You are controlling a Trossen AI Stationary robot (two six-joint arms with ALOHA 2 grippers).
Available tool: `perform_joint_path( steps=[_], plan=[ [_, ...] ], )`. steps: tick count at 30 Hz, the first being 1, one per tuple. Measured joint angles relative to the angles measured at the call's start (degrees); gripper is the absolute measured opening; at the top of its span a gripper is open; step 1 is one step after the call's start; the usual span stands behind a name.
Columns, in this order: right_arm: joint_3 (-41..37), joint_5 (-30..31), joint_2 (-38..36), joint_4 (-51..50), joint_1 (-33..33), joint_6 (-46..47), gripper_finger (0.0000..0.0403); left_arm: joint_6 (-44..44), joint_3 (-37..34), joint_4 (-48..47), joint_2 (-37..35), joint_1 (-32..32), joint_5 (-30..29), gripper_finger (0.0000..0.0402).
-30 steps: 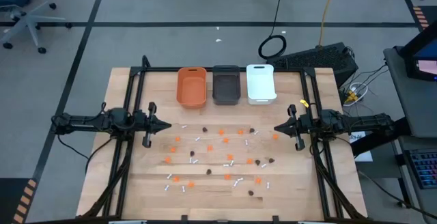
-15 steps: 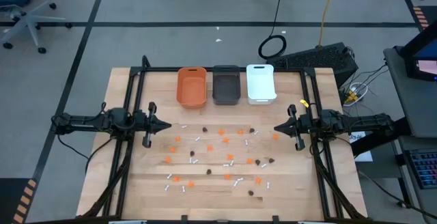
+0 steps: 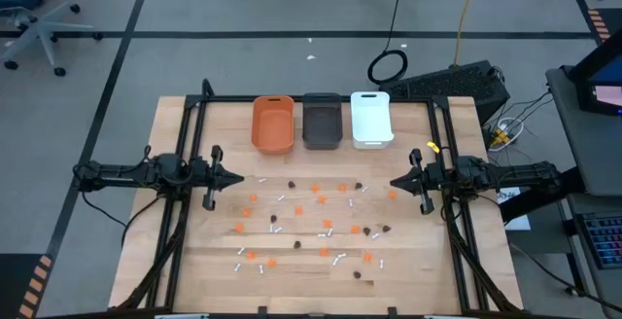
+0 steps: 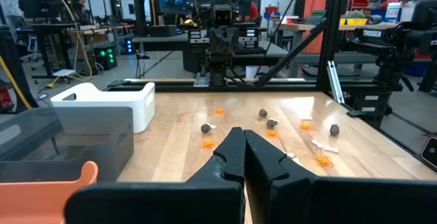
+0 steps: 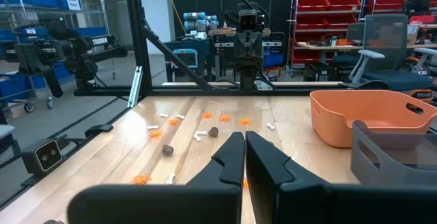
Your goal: Sort Halloween decoration
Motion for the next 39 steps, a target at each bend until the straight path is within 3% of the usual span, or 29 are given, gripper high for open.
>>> perform_joint_path(
  steps=[15,39],
  plan=[
    [0.0,0.0,0.0,0.2,0.0,-1.8,0.0,0.0,0.0,0.0,0.0,0.0,0.0,0.0],
    [0.7,1.3,0.0,0.4,0.0,4.2,0.0,0.0,0.0,0.0,0.0,0.0,0.0,0.0]
  ],
)
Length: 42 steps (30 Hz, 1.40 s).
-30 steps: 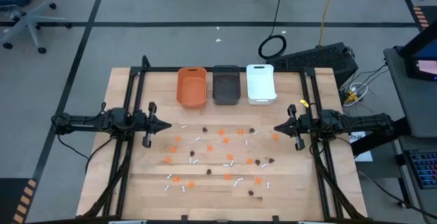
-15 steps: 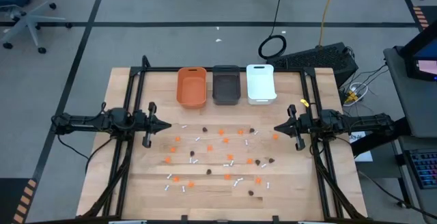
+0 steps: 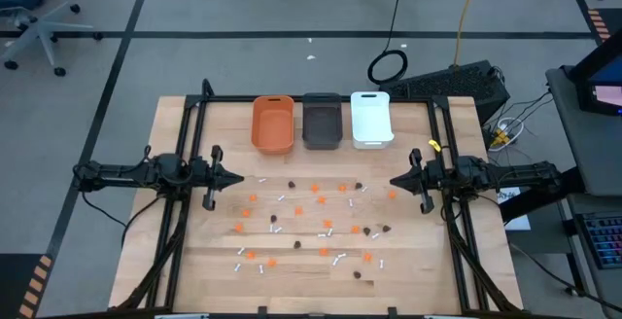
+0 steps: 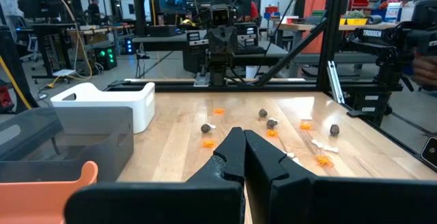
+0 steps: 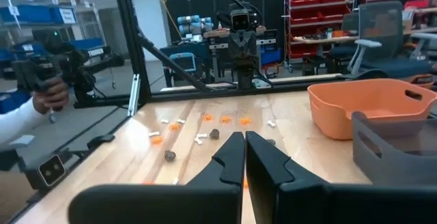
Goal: Sort Halloween decoration
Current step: Put the white bone toy into the white bin
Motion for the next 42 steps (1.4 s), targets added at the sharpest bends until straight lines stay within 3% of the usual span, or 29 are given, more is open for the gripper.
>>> perform_joint_path(
  steps=[4,8,18,25,31,36,42],
  plan=[
    [3.5,-0.2,1.5,-1.3,0.4,1.1,0.0,0.0,0.0,0.1,0.0,0.0,0.0,0.0],
    [13.1,-0.2,5.8,-3.9,0.7,0.6,0.0,0.0,0.0,0.1,0.0,0.0,0.0,0.0],
    [45.1,0.2,28.4,-20.8,0.7,-2.4,0.0,0.0,0.0,0.6,0.0,0.0,-5.6,0.0],
    [64.9,0.2,43.1,-30.2,0.7,-3.0,0.0,0.0,0.0,0.7,0.0,0.0,-6.1,0.0],
    [68.2,0.2,50.4,-29.4,0.7,-6.4,0.0,1.4,0.0,0.8,0.0,0.0,-7.8,0.0],
    [68.3,0.2,54.1,-31.6,0.7,-4.9,0.0,-6.4,0.2,1.0,0.0,0.0,-7.7,0.0],
    [68.3,0.2,58.9,-34.9,1.9,-1.5,0.0,-4.4,7.0,1.1,0.0,0.0,-8.2,0.0]
  ],
)
